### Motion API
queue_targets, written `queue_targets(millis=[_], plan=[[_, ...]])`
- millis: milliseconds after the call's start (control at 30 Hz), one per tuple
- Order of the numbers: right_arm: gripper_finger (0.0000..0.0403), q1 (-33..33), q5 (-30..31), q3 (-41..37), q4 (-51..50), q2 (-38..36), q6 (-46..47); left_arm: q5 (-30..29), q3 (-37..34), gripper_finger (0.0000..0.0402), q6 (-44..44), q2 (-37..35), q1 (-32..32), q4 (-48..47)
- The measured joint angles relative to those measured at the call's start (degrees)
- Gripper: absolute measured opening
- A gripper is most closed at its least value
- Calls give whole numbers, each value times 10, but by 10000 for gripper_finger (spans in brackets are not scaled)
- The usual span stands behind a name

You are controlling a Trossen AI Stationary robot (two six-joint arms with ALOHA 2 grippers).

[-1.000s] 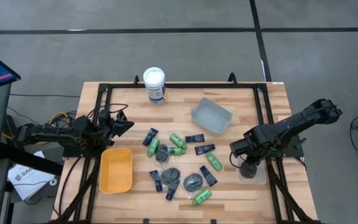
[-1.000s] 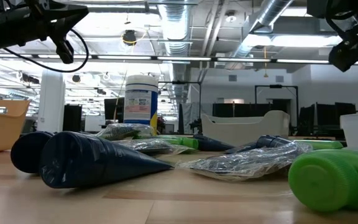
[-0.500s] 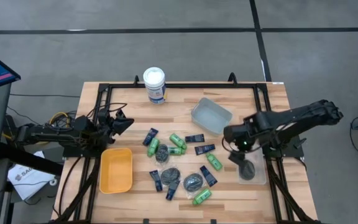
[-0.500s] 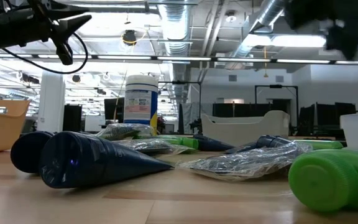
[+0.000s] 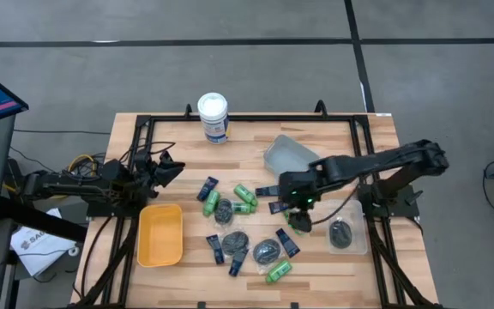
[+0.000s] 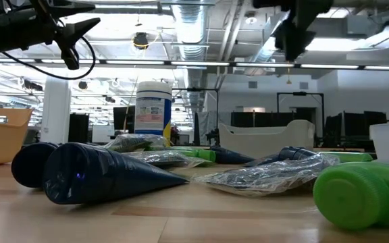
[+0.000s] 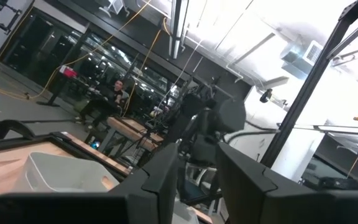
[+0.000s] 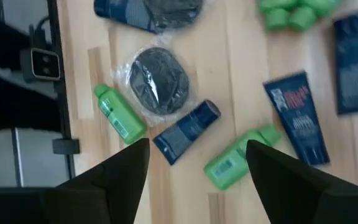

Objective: Pick & Place Travel size toiletries
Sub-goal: Put the black hairbrush into the transparent bin

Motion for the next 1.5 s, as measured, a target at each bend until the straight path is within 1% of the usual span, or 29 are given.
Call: queue_targets(millis=[167,333,567,733,1000,1300,1400,1500], plan=[[260,-1,-19,52,-6,84,-70,1,0,118,0,0,0,1],[260,-1,-22,106,-20,161,-113,3,0,128,0,0,0,3],[260,12,-35,167,-27,254,-123,5,0,134,0,0,0,4],[260,29,-35,184,-28,301,-117,31,0,133,0,0,0,5],[260,45,-34,183,-46,353,-116,78,0,132,0,0,0,7],[259,46,-27,184,-43,378,-85,79,0,132,-15,0,0,9],[248,48,-24,183,-43,378,-93,78,0,131,-15,0,0,9],[218,49,-20,183,-44,379,-100,80,0,133,-15,0,0,9]])
